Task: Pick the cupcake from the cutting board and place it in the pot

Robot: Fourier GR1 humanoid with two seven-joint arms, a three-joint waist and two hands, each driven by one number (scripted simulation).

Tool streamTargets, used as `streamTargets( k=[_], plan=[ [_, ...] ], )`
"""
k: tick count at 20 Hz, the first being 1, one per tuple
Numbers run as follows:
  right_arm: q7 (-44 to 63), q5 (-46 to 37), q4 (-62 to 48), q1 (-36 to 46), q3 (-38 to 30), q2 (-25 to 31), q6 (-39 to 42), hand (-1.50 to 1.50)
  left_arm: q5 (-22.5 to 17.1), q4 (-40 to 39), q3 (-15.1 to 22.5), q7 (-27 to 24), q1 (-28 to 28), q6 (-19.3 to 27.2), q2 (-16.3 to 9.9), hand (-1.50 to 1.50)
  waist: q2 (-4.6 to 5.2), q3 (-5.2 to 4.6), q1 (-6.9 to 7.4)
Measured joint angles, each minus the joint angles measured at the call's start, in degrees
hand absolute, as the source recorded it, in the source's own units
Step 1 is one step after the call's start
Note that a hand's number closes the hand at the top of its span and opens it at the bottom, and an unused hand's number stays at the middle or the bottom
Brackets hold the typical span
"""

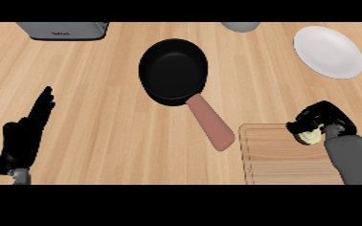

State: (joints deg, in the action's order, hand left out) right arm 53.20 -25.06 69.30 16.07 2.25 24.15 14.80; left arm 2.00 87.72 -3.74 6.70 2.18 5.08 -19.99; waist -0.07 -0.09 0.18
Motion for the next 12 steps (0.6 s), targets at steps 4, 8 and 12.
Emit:
streamTargets(
  k=[4,8,12],
  plan=[
    [2.9,-3.4,4.1,0.7,3.6,-5.2,-1.7,1.50,0.6,-0.1,-0.3,0.1,-1.0,-0.9,0.4,0.00,0.03,0.01,0.57],
    [5.8,-9.3,4.7,10.1,11.7,-15.4,-4.7,1.50,1.0,-0.1,1.7,0.2,-3.2,-2.3,0.8,0.00,0.64,-0.23,5.46],
    [8.4,-14.7,1.9,20.1,17.4,-20.5,-6.8,1.50,1.6,-0.1,3.6,0.3,-5.1,-3.3,1.1,0.00,1.15,-0.41,9.28]
  ],
)
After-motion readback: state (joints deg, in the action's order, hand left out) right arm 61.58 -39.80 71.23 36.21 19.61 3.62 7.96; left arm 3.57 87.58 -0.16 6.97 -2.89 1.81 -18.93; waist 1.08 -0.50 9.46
